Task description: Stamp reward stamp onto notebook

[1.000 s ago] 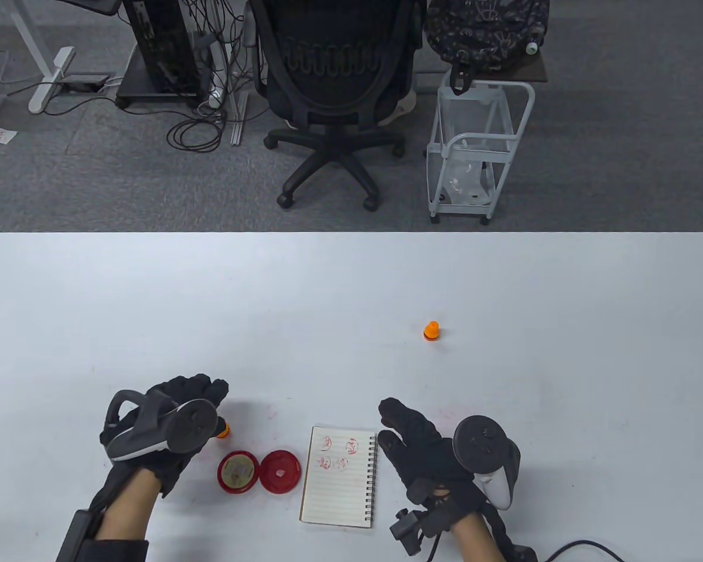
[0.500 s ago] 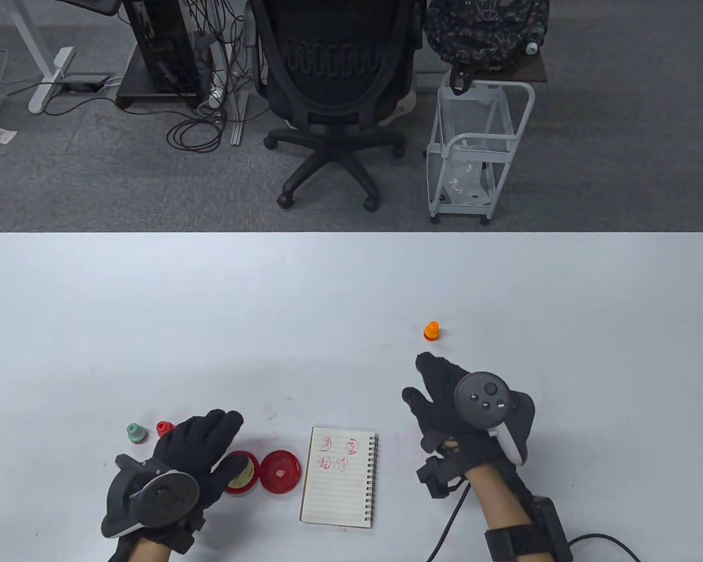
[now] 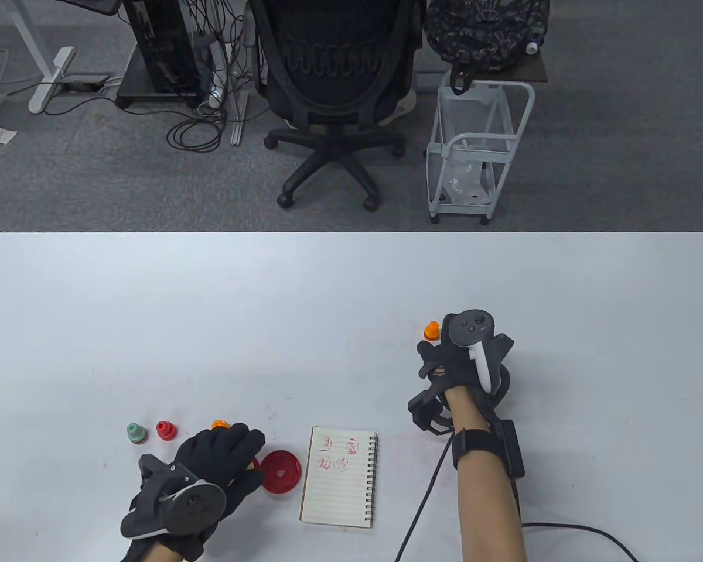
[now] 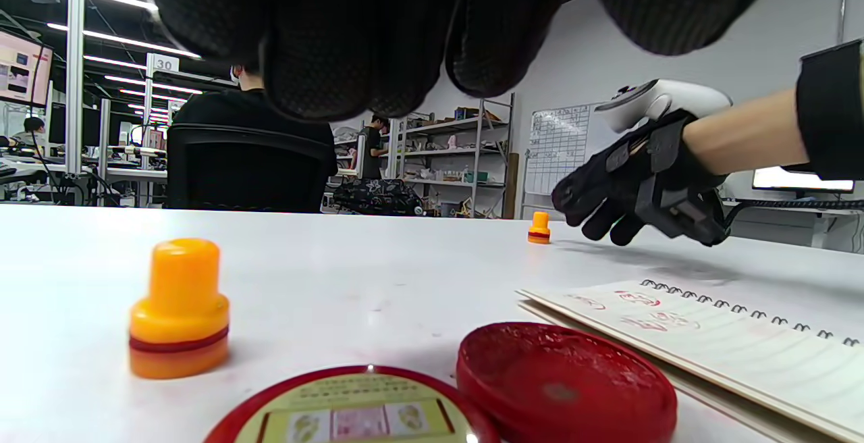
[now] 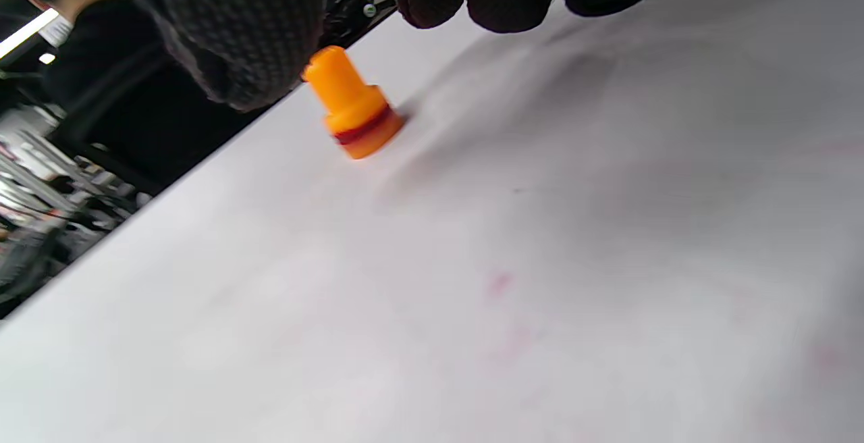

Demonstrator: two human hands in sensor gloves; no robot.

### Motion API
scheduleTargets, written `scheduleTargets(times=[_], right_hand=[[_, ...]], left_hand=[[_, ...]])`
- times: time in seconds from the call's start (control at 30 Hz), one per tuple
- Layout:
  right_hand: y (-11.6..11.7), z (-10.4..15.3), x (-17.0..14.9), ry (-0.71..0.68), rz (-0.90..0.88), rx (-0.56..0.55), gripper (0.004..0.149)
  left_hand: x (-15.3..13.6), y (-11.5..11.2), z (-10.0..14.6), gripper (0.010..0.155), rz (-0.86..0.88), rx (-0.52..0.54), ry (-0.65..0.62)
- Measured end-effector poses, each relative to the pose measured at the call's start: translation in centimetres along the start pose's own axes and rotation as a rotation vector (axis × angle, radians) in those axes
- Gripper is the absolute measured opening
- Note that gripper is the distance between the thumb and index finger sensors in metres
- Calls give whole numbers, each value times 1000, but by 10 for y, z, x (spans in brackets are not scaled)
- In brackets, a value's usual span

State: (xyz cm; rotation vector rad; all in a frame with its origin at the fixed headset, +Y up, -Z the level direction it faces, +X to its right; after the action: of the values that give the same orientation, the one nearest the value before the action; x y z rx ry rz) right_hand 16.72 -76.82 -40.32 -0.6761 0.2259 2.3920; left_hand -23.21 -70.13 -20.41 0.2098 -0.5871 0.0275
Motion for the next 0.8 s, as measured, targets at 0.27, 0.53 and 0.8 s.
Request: scheduleTargets(times=[0.27, 0.53, 0.8], right_hand=[[13, -21, 10, 139, 27, 35, 83], [21, -26, 12, 199, 47, -4, 77], [23, -28, 13, 226, 79, -25, 61]], left_hand=[[6, 3, -2, 60, -41, 10, -22], [7, 1, -3, 59, -37, 0, -12], [11, -4, -7, 59, -36, -21, -27]])
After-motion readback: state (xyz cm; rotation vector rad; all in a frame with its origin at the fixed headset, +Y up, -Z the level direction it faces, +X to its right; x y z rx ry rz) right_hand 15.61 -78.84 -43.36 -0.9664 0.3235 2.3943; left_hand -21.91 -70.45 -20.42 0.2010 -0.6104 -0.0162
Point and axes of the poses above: the tracker on the back of each hand, its own x axis roughly to the thumb side, its own z axis roughly from the fingertips to the wrist, y = z × x, the point moved 2 cm from there along -z, roughly from the wrist to the fingertips, and after that the axes turned 6 degrees about -z, right-handed, at the moved point
